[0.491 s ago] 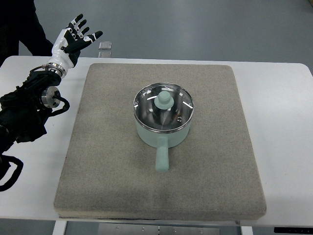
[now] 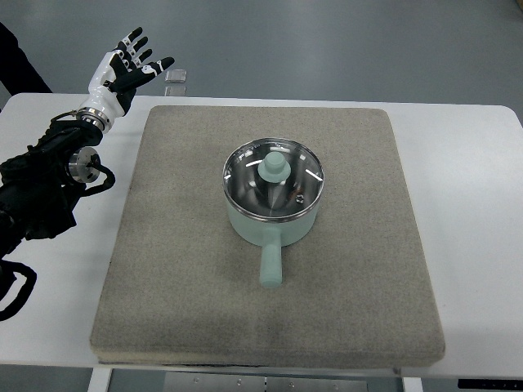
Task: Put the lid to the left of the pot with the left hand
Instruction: 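Swing the left hand over the saucepan toward the glass lid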
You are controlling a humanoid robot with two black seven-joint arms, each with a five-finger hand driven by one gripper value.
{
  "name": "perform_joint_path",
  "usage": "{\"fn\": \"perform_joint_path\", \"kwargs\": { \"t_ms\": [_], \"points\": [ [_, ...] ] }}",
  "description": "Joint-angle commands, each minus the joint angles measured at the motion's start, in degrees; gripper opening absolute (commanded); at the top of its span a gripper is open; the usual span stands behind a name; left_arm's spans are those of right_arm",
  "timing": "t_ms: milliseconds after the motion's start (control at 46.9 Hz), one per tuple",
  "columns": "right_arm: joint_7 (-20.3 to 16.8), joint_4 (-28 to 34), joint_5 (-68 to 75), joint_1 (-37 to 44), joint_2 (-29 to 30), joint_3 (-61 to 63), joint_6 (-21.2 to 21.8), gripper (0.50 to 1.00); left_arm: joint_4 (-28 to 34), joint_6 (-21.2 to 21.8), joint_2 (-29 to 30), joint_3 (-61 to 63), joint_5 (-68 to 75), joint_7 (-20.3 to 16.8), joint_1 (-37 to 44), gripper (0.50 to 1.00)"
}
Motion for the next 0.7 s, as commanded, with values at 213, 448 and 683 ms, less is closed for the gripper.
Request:
{"fn": "perform_joint_path", "kwargs": {
  "t_ms": [213,448,683],
  "points": [
    [0.01,0.0,0.0,-0.03,0.0,-0.01,0.0,0.921,-3.89,-4.08,3.37,8.04,17.87,0.12,-3.77,0.992],
    [0.01,0.0,0.0,-0.03,0.0,-0.01,0.0,0.921,-10.39,-4.43,7.24,8.39,32.98,0.56,-8.69,0.992],
    [0.01,0.0,0.0,-0.03,0.0,-0.01,0.0,0.921,-22.52,-9.18,13.39,8.39,48.01,0.47,-15.72,0.984]
  ]
}}
